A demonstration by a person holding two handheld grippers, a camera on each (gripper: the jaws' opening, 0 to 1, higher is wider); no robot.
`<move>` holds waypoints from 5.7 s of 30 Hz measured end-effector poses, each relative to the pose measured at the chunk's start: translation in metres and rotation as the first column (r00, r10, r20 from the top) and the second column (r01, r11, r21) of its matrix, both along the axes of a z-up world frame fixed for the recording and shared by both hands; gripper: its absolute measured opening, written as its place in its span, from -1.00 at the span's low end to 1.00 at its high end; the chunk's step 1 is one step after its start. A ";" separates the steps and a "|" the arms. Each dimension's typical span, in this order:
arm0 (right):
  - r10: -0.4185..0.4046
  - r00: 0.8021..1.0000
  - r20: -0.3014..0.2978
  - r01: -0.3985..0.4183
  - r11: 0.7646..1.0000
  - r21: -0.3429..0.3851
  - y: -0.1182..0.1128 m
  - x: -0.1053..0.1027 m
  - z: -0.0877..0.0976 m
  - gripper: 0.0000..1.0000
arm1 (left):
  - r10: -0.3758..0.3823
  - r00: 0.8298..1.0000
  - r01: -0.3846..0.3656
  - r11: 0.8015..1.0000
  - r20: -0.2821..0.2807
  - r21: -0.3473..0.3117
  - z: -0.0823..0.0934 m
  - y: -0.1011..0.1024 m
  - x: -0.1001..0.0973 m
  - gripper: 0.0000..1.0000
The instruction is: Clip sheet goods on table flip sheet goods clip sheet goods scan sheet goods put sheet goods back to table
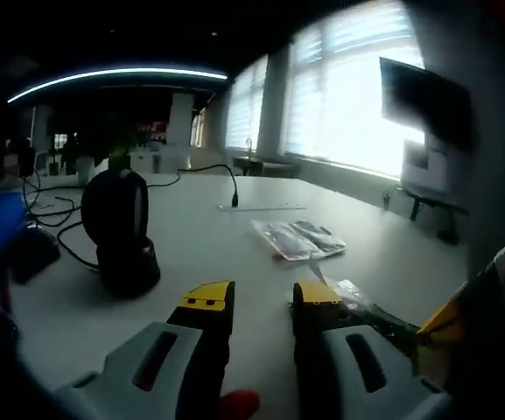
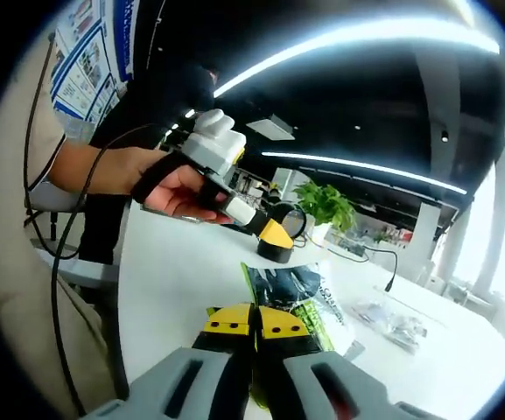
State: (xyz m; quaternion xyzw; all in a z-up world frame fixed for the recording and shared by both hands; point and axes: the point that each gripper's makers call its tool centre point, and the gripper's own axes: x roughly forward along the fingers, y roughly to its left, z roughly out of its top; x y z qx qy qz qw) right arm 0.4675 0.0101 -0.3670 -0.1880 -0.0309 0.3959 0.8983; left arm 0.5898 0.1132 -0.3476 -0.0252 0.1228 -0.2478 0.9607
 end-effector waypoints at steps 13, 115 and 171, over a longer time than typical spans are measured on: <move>-0.035 0.999 -0.005 0.036 0.998 0.052 -0.001 0.003 0.010 -1.00 | -0.007 0.997 0.009 1.000 0.078 -0.021 -0.005 0.018 -0.014 -0.64; -0.582 0.748 -0.319 0.663 0.677 0.319 -0.202 0.006 0.025 -1.00 | -0.062 0.980 0.039 0.992 0.188 0.123 -0.040 0.015 -0.030 -0.67; -0.019 0.487 -0.873 0.869 0.115 0.482 -0.204 -0.001 -0.040 -1.00 | -0.054 0.979 0.028 0.990 0.195 0.135 -0.039 0.015 -0.031 -0.67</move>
